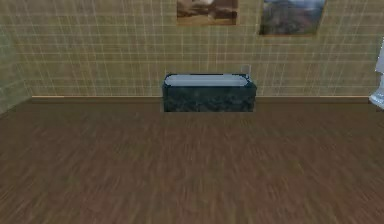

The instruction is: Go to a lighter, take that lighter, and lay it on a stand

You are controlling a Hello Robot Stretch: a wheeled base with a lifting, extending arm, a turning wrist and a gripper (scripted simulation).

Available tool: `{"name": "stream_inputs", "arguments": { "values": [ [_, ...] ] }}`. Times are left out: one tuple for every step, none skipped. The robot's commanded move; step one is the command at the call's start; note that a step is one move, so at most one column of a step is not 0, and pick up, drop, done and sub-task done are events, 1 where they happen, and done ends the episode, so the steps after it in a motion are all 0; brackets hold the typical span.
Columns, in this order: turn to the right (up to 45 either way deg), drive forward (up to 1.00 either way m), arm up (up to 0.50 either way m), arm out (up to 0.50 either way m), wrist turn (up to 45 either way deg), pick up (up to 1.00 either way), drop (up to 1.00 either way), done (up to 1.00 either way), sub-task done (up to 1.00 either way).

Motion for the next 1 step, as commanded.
{"name": "stream_inputs", "arguments": {
  "values": [
    [-45.0, 0.00, 0.00, 0.00, 0.0, 0.00, 0.00, 0.00, 0.00]
  ]
}}
